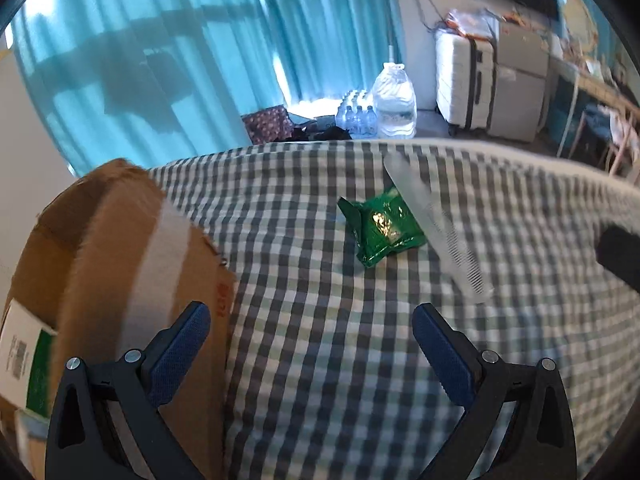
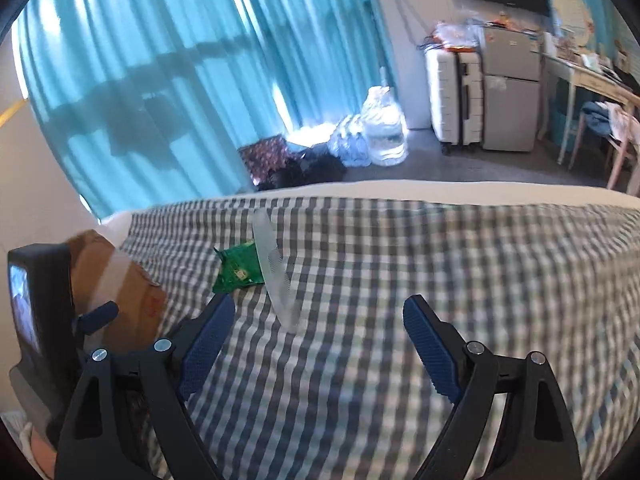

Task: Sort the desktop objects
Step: 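Grasp the clear comb with the right tool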

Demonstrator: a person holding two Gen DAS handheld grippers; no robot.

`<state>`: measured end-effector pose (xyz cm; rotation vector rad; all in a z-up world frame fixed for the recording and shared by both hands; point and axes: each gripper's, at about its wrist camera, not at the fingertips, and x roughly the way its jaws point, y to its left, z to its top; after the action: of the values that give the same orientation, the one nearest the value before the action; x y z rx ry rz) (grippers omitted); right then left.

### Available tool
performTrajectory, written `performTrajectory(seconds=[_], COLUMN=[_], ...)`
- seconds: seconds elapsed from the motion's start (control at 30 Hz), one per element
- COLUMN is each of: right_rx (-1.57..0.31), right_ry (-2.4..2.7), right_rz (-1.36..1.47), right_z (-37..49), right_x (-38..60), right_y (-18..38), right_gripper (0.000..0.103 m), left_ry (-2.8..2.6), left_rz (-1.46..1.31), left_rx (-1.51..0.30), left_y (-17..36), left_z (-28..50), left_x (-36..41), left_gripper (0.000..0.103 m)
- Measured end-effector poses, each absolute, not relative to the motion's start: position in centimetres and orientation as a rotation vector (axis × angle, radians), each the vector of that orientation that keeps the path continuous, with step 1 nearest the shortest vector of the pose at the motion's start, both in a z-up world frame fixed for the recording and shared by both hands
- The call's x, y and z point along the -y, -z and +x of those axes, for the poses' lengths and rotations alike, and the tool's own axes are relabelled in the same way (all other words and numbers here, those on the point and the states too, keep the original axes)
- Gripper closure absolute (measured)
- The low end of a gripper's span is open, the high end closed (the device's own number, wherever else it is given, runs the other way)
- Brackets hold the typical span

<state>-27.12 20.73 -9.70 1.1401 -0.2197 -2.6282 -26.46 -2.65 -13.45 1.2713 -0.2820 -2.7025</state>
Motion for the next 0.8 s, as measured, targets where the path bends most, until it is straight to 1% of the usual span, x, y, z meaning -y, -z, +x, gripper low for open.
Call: performTrajectory(seconds=[0.03, 0.07, 0.17, 0.23, 0.27, 0.33, 0.37, 0.4, 0.43, 0.47, 0.5, 0.63, 0.8], right_rx=[0.202, 0.174, 0.143, 0.137, 0.122, 0.085, 0.062, 0.039, 0.023, 0.046, 0.08, 0.127, 0.195], right_ry=[2.608, 2.575, 2.474, 2.417, 2.406, 2.385, 2.391, 2.406, 2.419, 2.419, 2.419, 2.478, 2.539], right_rz=[1.145, 1.154, 1.177, 1.245, 1.266, 1.297, 1.316, 1.326, 1.334, 1.342, 1.337, 1.364, 1.374], right_z=[-27.8, -28.8, -31.1, -32.8, -33.2, -33.8, -33.9, -33.8, -33.6, -33.3, -32.9, -30.3, -26.0], right_x=[-20.1, -19.2, -17.1, -16.1, -15.9, -15.2, -14.9, -14.8, -14.9, -15.3, -15.8, -18.5, -22.0], right_y=[10.1, 10.8, 13.0, 14.9, 15.6, 16.6, 17.0, 17.3, 17.4, 17.4, 17.2, 16.7, 16.3], right_gripper=[0.021, 0.025, 0.027, 0.028, 0.031, 0.041, 0.053, 0.072, 0.081, 0.088, 0.099, 0.099, 0.099], left_ry=[2.705, 2.709, 2.747, 2.794, 2.804, 2.82, 2.825, 2.823, 2.821, 2.821, 2.822, 2.823, 2.824], left_rz=[1.271, 1.276, 1.278, 1.272, 1.276, 1.269, 1.272, 1.275, 1.277, 1.281, 1.284, 1.301, 1.338], left_rx=[0.309, 0.323, 0.349, 0.354, 0.352, 0.343, 0.337, 0.331, 0.33, 0.327, 0.324, 0.266, 0.066], left_y=[14.1, 14.6, 15.8, 16.0, 16.1, 16.1, 16.2, 16.3, 16.3, 16.4, 16.5, 16.7, 16.5], left_z=[-26.7, -27.0, -27.2, -27.1, -27.1, -27.2, -27.3, -27.5, -27.6, -27.8, -27.9, -28.5, -30.4], left_x=[2.5, 2.4, 2.6, 2.6, 2.6, 2.7, 2.8, 2.8, 2.9, 2.9, 2.9, 3.0, 3.2], left_gripper=[0.0, 0.0, 0.0, 0.0, 0.0, 0.0, 0.0, 0.0, 0.0, 0.0, 0.0, 0.0, 0.0])
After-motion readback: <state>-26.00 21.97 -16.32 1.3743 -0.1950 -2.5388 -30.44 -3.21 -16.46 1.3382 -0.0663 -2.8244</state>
